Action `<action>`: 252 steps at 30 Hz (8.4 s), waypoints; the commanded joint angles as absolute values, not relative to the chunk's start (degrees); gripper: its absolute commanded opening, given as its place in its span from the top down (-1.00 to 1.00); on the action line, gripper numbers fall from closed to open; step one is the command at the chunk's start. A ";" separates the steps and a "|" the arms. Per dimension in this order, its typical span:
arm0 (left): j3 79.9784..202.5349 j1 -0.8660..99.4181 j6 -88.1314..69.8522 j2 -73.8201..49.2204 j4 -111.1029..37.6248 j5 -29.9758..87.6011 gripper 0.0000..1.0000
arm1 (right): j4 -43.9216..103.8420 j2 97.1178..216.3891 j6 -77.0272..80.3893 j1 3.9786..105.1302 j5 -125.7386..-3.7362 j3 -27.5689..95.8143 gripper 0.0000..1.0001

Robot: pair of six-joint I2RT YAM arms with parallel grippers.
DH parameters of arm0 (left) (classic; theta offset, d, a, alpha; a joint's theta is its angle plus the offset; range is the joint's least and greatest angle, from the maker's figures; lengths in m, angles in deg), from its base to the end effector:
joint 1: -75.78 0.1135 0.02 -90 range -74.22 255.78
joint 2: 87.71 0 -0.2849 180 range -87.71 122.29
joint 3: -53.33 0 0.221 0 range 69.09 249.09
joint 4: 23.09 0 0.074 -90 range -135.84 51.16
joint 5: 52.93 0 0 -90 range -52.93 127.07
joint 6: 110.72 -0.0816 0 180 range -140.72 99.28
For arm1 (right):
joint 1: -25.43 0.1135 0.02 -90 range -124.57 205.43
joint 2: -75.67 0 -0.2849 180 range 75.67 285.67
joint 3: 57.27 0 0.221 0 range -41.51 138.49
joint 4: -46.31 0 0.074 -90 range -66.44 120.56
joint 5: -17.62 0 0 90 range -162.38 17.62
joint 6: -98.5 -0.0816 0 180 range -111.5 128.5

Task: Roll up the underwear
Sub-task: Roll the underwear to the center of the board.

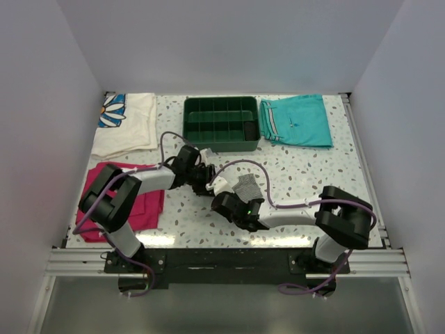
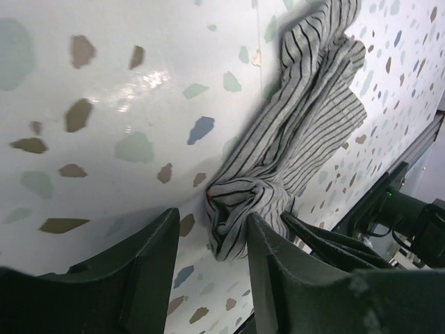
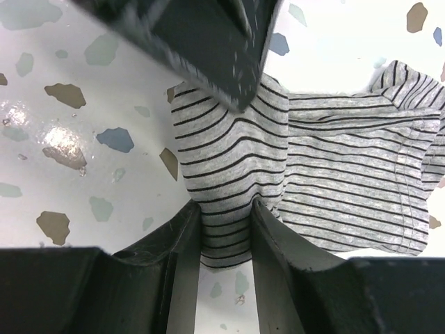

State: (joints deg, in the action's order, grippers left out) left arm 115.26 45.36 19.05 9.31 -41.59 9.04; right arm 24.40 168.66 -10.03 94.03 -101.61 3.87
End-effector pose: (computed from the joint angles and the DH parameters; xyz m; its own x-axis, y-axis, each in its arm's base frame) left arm 0.2585 -0.1963 0.1517 -0.9732 -0.0834 -0.2143 0.0845 0.7372 -0.6704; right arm 0.1496 0.2726 0.1643 -0.5038 -0.5254 -0.6857 -0.5770 0.7954 -0.1856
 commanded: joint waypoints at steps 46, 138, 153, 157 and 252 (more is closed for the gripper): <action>109.17 54.77 15.76 0.27 -42.01 14.31 0.07 | 30.29 158.11 -14.96 79.48 -55.34 -3.45 0.48; 106.61 43.52 12.15 11.70 -24.07 -3.18 0.88 | 10.08 149.07 -14.80 76.04 -72.28 2.69 -0.22; 111.54 42.11 13.82 11.35 -33.56 0.60 0.88 | 4.98 157.84 -8.30 91.87 -91.80 13.33 -0.22; 111.98 42.03 13.47 11.17 -35.50 1.56 0.87 | 4.36 161.88 -8.02 94.94 -96.44 15.61 -0.20; 108.02 56.70 12.59 1.24 -41.74 9.92 0.01 | 28.36 154.07 -27.63 81.06 -72.82 -9.43 0.59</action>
State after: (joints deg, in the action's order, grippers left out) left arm 108.48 56.27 14.04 0.96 -43.90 11.58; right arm 27.68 152.93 -26.11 82.73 -75.71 -7.67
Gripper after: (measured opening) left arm 0.501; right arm 0.286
